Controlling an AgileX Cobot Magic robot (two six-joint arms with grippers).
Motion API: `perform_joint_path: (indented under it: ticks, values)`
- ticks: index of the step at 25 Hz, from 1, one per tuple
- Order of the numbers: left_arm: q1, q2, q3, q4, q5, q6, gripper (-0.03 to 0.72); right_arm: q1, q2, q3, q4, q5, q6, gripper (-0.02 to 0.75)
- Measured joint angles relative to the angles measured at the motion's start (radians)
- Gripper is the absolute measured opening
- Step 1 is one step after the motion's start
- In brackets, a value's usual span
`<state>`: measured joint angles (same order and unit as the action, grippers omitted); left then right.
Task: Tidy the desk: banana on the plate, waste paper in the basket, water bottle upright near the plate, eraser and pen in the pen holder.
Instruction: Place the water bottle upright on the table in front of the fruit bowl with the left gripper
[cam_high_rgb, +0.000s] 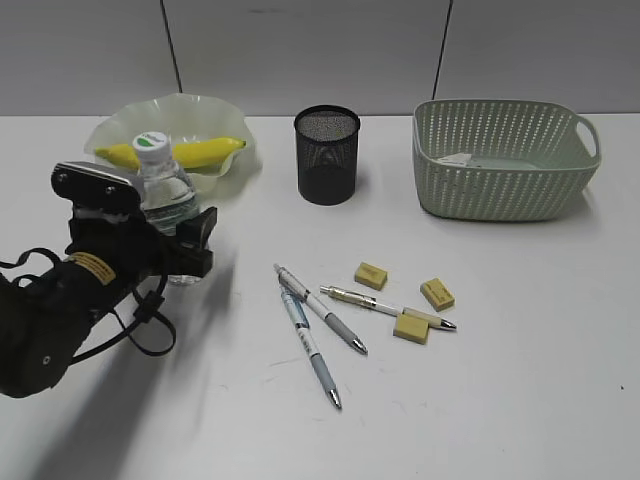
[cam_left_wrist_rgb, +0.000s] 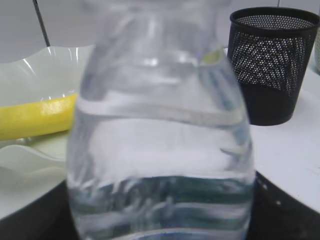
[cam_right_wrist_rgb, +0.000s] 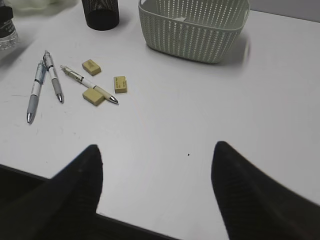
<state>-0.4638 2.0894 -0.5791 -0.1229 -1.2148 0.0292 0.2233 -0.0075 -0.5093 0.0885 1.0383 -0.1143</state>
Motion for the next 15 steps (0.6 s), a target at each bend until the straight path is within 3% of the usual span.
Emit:
perform_joint_path:
  ticks: [6, 15]
  values:
    - [0.0, -0.029, 0.042, 0.0, 0.004, 0.0, 0.585, 0.0, 0.0, 0.0, 0.0, 0.0, 0.0, 0.538]
    - [0.0, -0.22, 0.211, 0.0, 0.005, 0.0, 0.588, 0.0, 0.0, 0.0, 0.0, 0.0, 0.0, 0.538]
